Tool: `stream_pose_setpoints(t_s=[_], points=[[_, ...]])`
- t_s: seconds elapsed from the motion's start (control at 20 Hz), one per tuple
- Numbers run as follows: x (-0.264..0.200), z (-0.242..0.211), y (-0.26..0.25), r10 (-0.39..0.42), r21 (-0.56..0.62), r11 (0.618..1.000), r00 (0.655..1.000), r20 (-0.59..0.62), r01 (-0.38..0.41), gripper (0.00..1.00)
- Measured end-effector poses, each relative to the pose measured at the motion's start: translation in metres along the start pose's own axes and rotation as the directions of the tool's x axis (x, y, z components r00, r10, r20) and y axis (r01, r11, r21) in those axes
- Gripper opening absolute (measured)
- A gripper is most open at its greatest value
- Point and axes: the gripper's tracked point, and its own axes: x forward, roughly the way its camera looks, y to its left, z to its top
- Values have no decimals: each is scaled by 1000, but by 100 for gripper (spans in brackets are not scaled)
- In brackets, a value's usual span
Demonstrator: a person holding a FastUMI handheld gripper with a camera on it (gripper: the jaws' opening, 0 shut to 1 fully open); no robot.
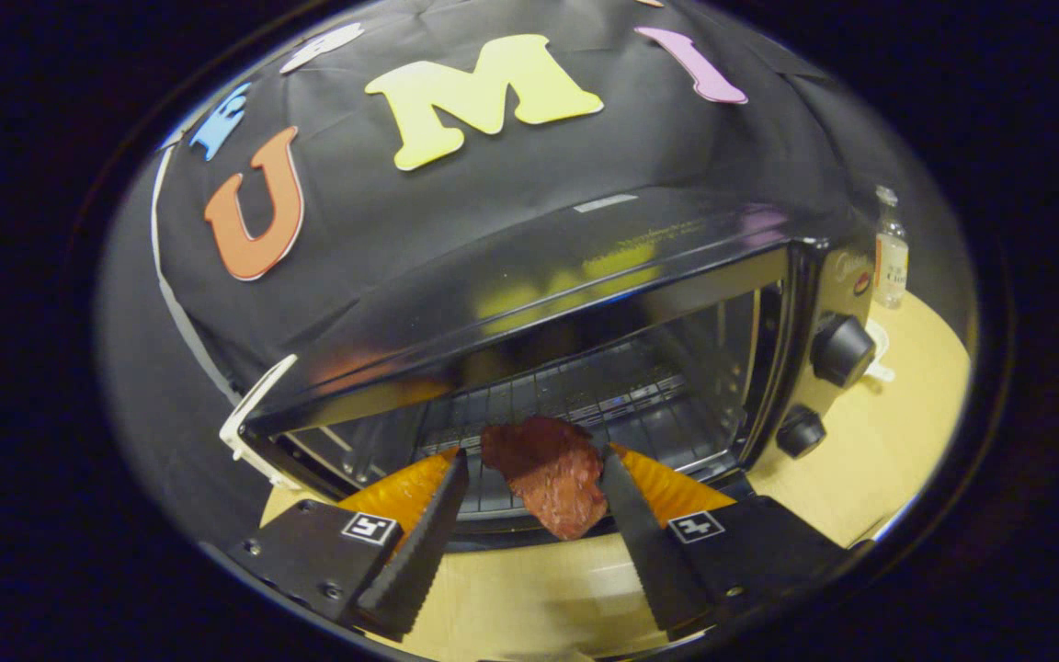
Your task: Open the toaster oven, put the food inside, and close the toaster oven door.
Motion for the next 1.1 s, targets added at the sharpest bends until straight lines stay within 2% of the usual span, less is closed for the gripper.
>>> stream_pose_setpoints(t_s=[0.1, 0.35, 0.5, 0.8, 1.1], points=[[-12, 0, 0, 13, -21, 1000, 1000, -4, -13, 97], [-61, 3, -1, 50, -113, 992, 999, -6, -51, 98], [-98, -8, -8, 57, -208, 976, 998, -18, -59, 98], [-172, -76, -28, 66, -279, 955, 987, -145, -104, 97], [-210, -136, -64, 4, -333, 939, 974, -226, -82, 98]])
